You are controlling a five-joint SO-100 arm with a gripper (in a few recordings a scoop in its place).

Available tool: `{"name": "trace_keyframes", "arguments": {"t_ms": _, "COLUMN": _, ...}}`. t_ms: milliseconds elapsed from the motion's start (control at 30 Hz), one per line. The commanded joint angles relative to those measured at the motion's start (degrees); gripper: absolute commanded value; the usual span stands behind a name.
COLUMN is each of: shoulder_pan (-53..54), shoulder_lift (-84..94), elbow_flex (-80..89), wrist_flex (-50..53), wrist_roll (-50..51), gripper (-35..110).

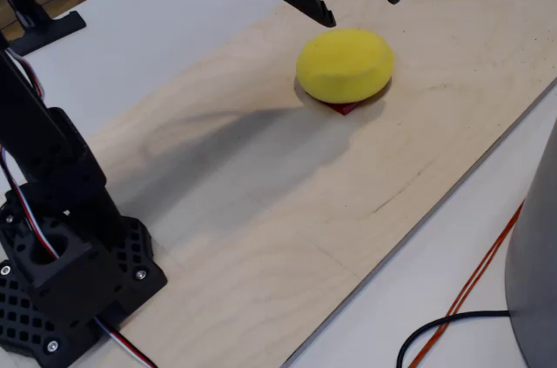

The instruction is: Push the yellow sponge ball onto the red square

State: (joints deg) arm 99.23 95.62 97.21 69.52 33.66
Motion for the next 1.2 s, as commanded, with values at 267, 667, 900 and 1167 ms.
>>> {"name": "trace_keyframes", "arguments": {"t_ms": 267, "shoulder_pan": -0.4, "shoulder_lift": -3.7, "elbow_flex": -11.4, "wrist_flex": 0.6, "wrist_roll": 0.3, "gripper": 26}}
{"name": "trace_keyframes", "arguments": {"t_ms": 667, "shoulder_pan": -7.2, "shoulder_lift": -18.0, "elbow_flex": -19.5, "wrist_flex": -6.3, "wrist_roll": 3.6, "gripper": 29}}
{"name": "trace_keyframes", "arguments": {"t_ms": 900, "shoulder_pan": -10.1, "shoulder_lift": -18.2, "elbow_flex": -13.7, "wrist_flex": -13.6, "wrist_roll": 7.4, "gripper": 29}}
{"name": "trace_keyframes", "arguments": {"t_ms": 1167, "shoulder_pan": -8.9, "shoulder_lift": -20.1, "elbow_flex": -9.5, "wrist_flex": -17.8, "wrist_roll": 7.6, "gripper": 29}}
